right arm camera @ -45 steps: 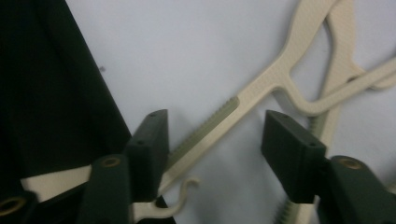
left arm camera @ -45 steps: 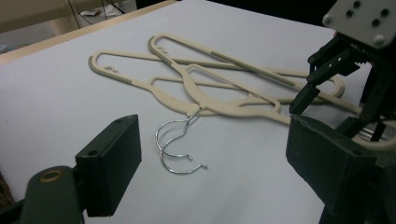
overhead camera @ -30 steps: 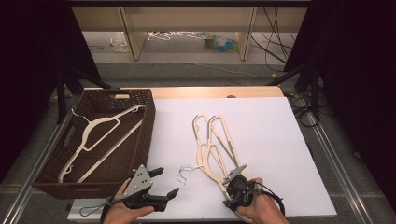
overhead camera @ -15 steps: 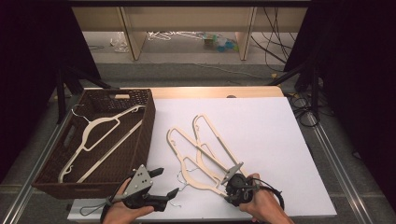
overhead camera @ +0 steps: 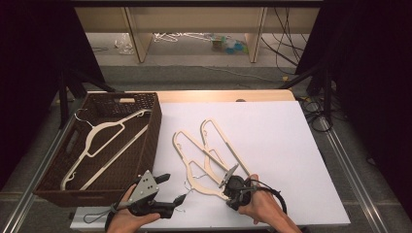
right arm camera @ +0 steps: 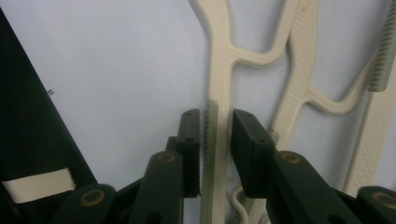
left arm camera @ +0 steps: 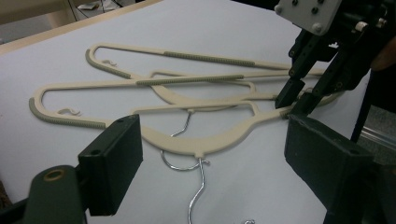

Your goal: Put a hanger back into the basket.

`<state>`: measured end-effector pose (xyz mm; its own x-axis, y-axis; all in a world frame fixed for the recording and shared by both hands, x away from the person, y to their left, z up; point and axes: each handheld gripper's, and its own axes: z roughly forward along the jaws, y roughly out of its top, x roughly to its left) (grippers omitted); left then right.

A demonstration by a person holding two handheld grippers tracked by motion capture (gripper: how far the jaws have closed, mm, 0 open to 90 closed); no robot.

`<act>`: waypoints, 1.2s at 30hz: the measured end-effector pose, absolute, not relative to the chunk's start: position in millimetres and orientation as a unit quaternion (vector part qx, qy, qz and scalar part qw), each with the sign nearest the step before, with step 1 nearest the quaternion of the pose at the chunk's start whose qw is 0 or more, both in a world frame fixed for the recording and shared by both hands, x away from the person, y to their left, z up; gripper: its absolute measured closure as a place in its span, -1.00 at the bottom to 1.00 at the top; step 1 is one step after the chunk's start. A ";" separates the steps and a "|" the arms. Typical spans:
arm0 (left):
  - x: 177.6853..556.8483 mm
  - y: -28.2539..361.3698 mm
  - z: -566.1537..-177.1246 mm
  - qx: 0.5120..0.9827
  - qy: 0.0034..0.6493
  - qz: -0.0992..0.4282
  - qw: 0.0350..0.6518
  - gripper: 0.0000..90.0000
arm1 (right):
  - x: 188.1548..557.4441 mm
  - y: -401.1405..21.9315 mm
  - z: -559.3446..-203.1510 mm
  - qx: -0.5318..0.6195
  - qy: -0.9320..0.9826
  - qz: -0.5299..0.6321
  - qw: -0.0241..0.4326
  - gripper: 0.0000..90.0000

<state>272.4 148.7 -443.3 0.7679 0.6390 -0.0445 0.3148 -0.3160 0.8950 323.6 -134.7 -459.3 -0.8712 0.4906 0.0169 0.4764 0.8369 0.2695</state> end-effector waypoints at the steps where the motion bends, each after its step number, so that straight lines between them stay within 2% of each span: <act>1: 273.1 148.4 -443.8 0.794 0.301 0.161 0.503 -0.57 | 323.7 -133.8 -459.0 0.255 0.958 0.129 0.027 0.66; 3: 274.3 147.6 -443.1 0.792 0.303 0.161 0.505 -0.57 | 324.1 -132.4 -458.9 0.249 0.960 0.127 0.031 0.75; 7: 276.5 145.2 -444.0 0.810 0.284 0.185 0.479 -0.53 | 327.3 -137.0 -457.0 0.248 0.960 0.130 0.019 0.77; 10: 282.7 139.1 -447.7 0.817 0.279 0.184 0.470 -0.49 | 330.7 -146.6 -449.6 0.249 0.957 0.149 0.003 0.77; 17: 297.4 125.0 -457.4 0.843 0.248 0.206 0.431 -0.40 | 329.5 -164.8 -424.3 0.215 0.966 0.142 0.018 0.76; 20: 304.5 122.0 -458.1 0.853 0.227 0.224 0.414 -0.31 | 326.1 -170.4 -418.5 0.205 0.968 0.141 0.022 0.76; 25: 314.3 110.8 -466.8 0.878 0.186 0.236 0.371 -0.30 | 321.3 -180.0 -411.4 0.197 0.970 0.140 0.013 0.76; 30: 316.9 102.3 -471.6 0.890 0.156 0.235 0.358 -0.30 | 320.8 -186.0 -411.0 0.192 0.970 0.145 0.013 0.76; 36: 321.4 96.3 -476.2 0.893 0.149 0.251 0.342 -0.30 | 320.3 -187.1 -408.4 0.188 0.971 0.147 0.010 0.76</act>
